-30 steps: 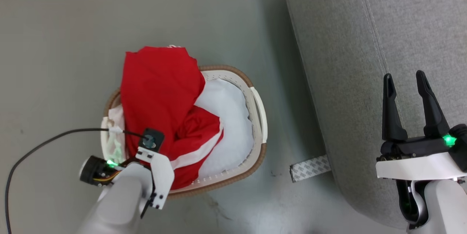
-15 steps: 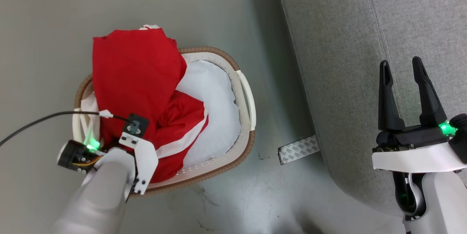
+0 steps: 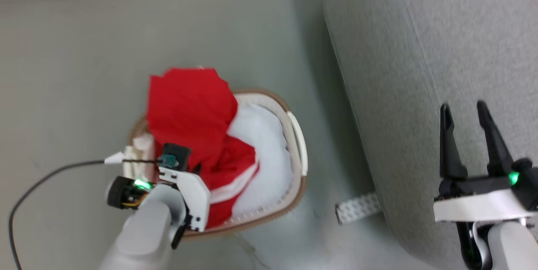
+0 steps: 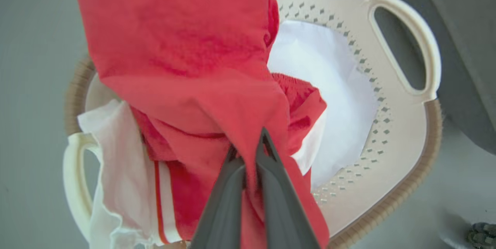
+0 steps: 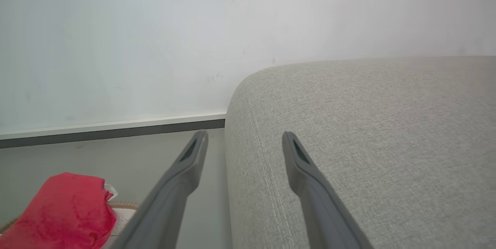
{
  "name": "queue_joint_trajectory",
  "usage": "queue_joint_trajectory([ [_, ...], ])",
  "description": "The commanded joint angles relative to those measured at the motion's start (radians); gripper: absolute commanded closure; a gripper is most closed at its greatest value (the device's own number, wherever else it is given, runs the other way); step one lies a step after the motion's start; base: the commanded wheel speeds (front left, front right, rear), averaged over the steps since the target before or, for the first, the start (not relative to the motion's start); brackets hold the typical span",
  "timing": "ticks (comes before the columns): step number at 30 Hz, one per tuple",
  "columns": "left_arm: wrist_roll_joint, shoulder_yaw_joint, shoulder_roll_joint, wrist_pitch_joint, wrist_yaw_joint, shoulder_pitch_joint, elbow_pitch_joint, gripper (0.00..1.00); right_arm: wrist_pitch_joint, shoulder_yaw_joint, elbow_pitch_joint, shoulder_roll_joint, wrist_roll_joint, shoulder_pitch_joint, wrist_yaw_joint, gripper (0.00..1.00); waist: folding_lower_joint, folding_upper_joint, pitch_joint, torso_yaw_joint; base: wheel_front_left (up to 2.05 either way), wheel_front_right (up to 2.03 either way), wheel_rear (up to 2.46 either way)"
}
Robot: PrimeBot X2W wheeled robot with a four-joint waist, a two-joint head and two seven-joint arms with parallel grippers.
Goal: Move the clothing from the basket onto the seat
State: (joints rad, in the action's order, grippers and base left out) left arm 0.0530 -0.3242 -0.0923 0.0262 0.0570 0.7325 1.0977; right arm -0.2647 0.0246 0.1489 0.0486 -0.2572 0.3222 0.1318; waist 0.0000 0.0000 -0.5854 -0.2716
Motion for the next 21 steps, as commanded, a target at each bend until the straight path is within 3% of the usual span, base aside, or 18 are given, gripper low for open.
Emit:
queue_joint_trajectory([
  [1,0.027,0.008,0.011,0.028,0.013,-0.026,-0.023,1.00,0.000,-0.011,0.010,0.004,0.017,-0.028,-0.002,0.00,0.0000,0.0000,0.115,0.069,0.00,0.00,0.00],
  [7,0.123,0.000,0.039,0.057,0.050,-0.085,-0.136,1.00,0.000,-0.023,0.039,0.004,0.065,-0.104,-0.002,0.00,0.0000,0.0000,0.288,0.157,0.00,0.00,0.00],
  [12,0.227,-0.049,0.042,0.022,0.063,-0.138,-0.313,1.00,0.000,-0.009,0.060,0.004,0.083,-0.157,-0.002,0.00,0.0000,0.0000,0.410,0.202,0.00,0.00,0.00],
  [21,0.315,-0.111,0.037,-0.135,0.013,-0.226,-0.709,1.00,0.001,0.025,0.089,0.004,0.100,-0.240,-0.002,0.00,0.0000,0.0000,0.566,0.233,0.00,0.00,0.00],
])
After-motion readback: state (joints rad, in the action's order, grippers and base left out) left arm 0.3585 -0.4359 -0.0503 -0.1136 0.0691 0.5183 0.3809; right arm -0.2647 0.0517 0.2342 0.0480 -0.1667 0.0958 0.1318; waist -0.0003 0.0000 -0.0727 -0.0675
